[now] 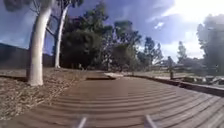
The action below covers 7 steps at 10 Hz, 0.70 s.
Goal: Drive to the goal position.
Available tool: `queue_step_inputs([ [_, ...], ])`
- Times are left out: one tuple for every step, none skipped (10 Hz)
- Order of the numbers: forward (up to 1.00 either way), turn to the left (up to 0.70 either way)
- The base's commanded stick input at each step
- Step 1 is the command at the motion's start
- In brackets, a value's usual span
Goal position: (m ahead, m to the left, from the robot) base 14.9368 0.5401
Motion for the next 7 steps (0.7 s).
queue_step_inputs([
  [1.0,0.0],
  [1.0,0.0],
  [1.0,0.0],
  [1.0,0.0],
  [1.0,0.0],
  [1.0,-0.08],
  [1.0,-0.25],
])
